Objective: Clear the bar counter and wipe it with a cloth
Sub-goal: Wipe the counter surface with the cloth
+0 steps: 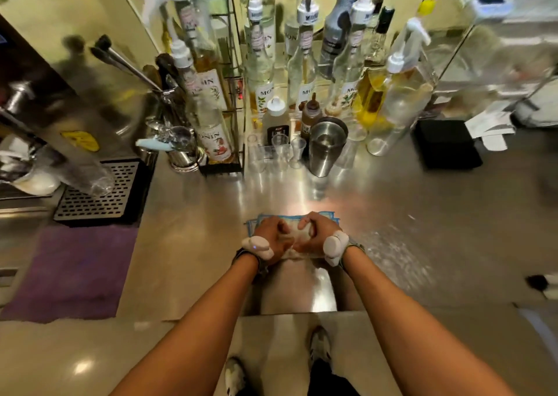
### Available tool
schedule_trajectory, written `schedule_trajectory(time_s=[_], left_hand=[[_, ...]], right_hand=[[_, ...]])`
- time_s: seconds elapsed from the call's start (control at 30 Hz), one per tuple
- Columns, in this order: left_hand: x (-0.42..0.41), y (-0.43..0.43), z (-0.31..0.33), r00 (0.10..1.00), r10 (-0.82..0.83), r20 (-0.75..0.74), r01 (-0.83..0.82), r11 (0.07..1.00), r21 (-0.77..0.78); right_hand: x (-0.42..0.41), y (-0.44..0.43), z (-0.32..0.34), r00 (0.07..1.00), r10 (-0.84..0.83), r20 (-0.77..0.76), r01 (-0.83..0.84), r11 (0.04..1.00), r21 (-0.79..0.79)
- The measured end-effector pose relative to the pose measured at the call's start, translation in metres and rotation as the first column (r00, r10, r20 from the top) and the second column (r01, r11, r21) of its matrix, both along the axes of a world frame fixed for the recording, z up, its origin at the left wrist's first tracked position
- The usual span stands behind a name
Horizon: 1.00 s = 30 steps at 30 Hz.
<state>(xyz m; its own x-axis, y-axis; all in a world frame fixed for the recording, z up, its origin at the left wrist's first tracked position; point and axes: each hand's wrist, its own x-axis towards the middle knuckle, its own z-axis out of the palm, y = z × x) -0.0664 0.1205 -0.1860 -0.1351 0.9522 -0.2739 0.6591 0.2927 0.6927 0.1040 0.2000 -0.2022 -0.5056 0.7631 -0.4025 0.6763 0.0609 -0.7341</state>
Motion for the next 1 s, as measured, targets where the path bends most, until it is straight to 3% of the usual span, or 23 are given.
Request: schedule_trajectory(time_s=[0.3, 0.67, 0.83, 0.9, 1.0], left_hand=[[0.074, 0.059, -0.010, 0.997, -0.061, -0.040, 0.059, 0.997, -0.046], [0.109, 0.019, -0.013, 0.997, 0.051, 0.052, -0.049, 0.998, -0.033], [0.116, 0.009, -0.005, 0.944, 0.279, 0.174, -0.286, 0.958, 0.018], [0.113, 0.002, -0.001, 0.899, 0.403, 0.173, -0.417, 0.907, 0.052], [0.110, -0.011, 0.002, 0.872, 0.482, 0.087, -0.486, 0.873, 0.032]], right_hand=[[0.079, 0.043, 0.002, 0.999, -0.049, 0.001, 0.049, 0.998, 0.038], [0.109, 0.014, 0.002, 0.978, -0.197, -0.070, 0.195, 0.980, -0.040], [0.114, 0.016, 0.009, 0.849, -0.486, -0.208, 0.432, 0.865, -0.255], [0.121, 0.019, 0.010, 0.806, -0.553, -0.210, 0.498, 0.826, -0.265], [0.131, 0.016, 0.011, 0.760, -0.628, -0.164, 0.592, 0.775, -0.222]])
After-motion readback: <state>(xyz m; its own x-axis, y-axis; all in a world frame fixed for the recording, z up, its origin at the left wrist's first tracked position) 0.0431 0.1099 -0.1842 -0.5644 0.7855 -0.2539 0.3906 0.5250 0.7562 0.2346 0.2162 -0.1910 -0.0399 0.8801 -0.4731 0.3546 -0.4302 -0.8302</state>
